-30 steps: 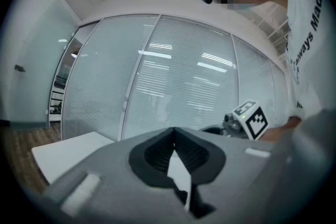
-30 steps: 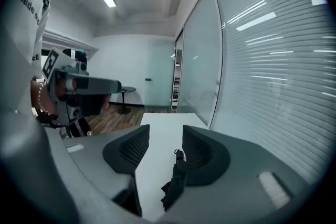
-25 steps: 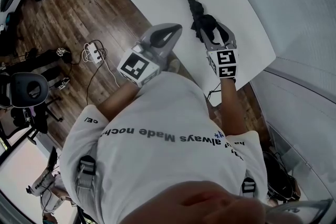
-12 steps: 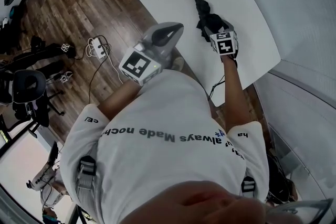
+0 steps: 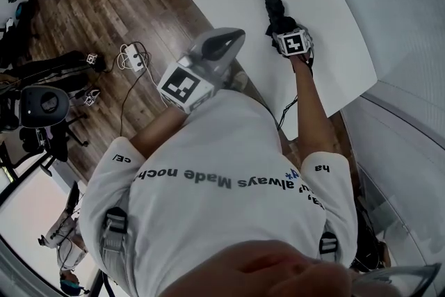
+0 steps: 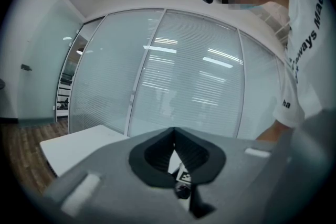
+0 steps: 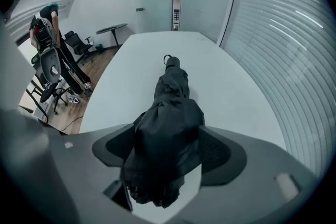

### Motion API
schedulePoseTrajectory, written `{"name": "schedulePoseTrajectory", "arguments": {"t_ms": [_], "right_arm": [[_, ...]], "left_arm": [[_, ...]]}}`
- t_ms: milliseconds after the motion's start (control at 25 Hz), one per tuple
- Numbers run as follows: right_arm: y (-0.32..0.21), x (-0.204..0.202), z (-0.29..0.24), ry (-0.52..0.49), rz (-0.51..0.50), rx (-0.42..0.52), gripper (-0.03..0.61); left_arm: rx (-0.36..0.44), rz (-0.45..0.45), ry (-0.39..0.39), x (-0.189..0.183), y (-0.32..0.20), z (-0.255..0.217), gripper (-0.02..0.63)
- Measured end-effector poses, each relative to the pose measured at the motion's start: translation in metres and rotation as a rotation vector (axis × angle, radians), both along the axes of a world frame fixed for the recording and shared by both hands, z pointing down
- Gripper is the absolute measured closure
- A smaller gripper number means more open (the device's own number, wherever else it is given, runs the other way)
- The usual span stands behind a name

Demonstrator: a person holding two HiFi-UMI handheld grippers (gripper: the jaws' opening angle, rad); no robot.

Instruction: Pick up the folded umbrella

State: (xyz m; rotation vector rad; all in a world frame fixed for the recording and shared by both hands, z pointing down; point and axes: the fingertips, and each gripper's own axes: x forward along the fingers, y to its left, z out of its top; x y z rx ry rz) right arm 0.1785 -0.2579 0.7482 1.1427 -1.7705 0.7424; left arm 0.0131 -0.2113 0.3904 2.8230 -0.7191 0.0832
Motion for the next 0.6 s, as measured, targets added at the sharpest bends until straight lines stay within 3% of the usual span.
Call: {"name": "schedulePoseTrajectory", "arguments": {"t_ms": [120, 280, 440, 600], "right_arm": [[-0.004, -0.002, 0.016, 0.002, -0.01, -0.033, 0.195], [0.009, -0.007, 0.032, -0.022, 0.02, -0.168, 0.192], [-0.008, -0.003, 0.043, 0.023, 0.006, -0.14, 0.187], [-0.006, 0.004, 0.048, 0.068, 0.018, -0.194, 0.186]], "left_arm": [[-0.01, -0.006, -0.001, -0.001, -0.004, 0.003, 0.614], [-0.016, -0.013, -0.002, -0.001, -0.009, 0.005, 0.614], [-0.028, -0.025, -0.017, -0.005, -0.013, 0.008, 0.614], [-0.028, -0.036, -0.023, -0.011, -0.017, 0.009, 0.614]]}}
